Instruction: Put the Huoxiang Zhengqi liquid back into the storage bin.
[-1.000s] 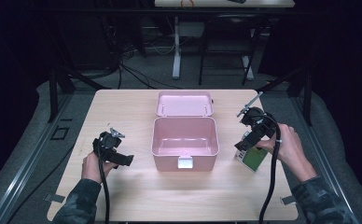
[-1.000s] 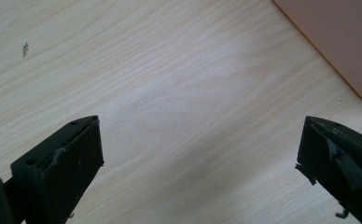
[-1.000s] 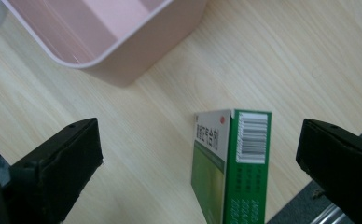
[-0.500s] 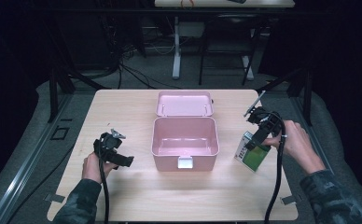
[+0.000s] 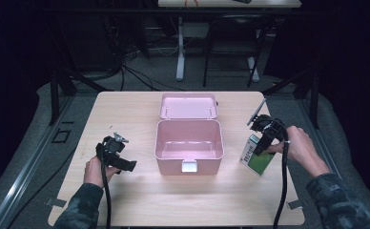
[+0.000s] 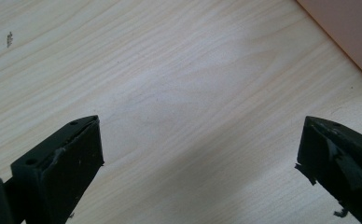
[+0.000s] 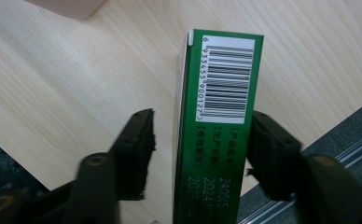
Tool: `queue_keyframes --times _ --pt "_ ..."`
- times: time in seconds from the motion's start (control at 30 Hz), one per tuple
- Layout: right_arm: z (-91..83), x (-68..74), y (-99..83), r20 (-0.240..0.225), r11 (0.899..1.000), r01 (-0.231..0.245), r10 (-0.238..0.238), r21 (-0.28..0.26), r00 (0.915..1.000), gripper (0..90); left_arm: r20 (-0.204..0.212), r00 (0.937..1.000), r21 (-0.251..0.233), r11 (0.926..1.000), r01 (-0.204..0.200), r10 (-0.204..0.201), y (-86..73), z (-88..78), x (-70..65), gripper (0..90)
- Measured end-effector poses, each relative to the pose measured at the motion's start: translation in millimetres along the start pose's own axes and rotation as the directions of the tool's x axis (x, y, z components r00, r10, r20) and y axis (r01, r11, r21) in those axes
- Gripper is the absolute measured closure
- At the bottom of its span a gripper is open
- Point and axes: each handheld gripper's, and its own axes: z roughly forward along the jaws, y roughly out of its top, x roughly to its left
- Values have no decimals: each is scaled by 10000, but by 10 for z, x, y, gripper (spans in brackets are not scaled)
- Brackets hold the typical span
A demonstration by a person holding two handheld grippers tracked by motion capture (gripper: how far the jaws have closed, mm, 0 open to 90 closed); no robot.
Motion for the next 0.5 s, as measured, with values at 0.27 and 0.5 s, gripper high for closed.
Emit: queue_keyframes --times 0.27,0.5 --pt "47 2 21 -90 9993 151 -148 351 9998 580 43 10000 78 10000 -25 25 -5 15 8 1" --pt "47 -1 36 14 9986 147 -148 499 9999 619 28 10000 108 9999 -82 82 3 21 -6 1"
